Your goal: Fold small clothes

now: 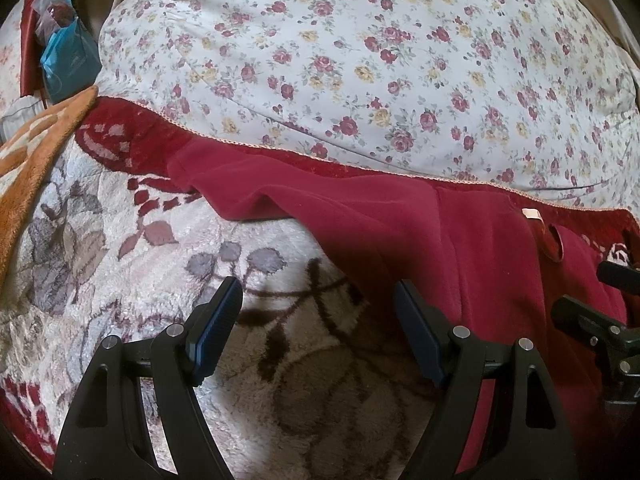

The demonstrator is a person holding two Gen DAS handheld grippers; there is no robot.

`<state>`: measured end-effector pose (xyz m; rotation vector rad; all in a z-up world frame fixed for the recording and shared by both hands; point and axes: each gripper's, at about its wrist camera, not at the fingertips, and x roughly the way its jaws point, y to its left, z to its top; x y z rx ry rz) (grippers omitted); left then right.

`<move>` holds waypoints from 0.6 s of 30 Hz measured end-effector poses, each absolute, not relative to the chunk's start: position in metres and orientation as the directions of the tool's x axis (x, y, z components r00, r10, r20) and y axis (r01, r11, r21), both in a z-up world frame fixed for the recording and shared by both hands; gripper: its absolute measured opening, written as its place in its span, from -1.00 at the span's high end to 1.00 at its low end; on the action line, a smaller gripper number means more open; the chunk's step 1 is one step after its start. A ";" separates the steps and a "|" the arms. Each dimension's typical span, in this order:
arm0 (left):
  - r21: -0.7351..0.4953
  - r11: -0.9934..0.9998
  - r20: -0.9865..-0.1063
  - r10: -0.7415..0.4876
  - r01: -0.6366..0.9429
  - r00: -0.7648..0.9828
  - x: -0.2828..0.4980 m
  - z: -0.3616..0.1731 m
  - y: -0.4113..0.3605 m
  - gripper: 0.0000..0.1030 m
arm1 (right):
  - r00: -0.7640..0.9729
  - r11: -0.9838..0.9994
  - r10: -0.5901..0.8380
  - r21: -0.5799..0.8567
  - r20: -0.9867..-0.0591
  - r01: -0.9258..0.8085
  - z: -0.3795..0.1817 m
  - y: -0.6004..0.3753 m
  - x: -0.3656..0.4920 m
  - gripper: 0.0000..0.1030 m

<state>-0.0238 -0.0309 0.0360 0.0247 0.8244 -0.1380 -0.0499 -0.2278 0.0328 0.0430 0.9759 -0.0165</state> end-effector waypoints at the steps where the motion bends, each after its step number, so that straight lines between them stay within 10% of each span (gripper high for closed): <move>1: -0.031 0.991 -0.734 -0.112 0.132 0.670 -0.023 0.036 -0.031 -0.52 | 0.560 0.999 0.005 0.030 -0.829 0.037 0.032 -0.228 -0.050 -1.00; 18: -0.041 0.992 -0.738 -0.110 0.119 0.665 -0.020 0.034 -0.028 -0.52 | 0.550 0.997 0.004 0.042 -0.835 0.057 0.026 -0.220 -0.046 -1.00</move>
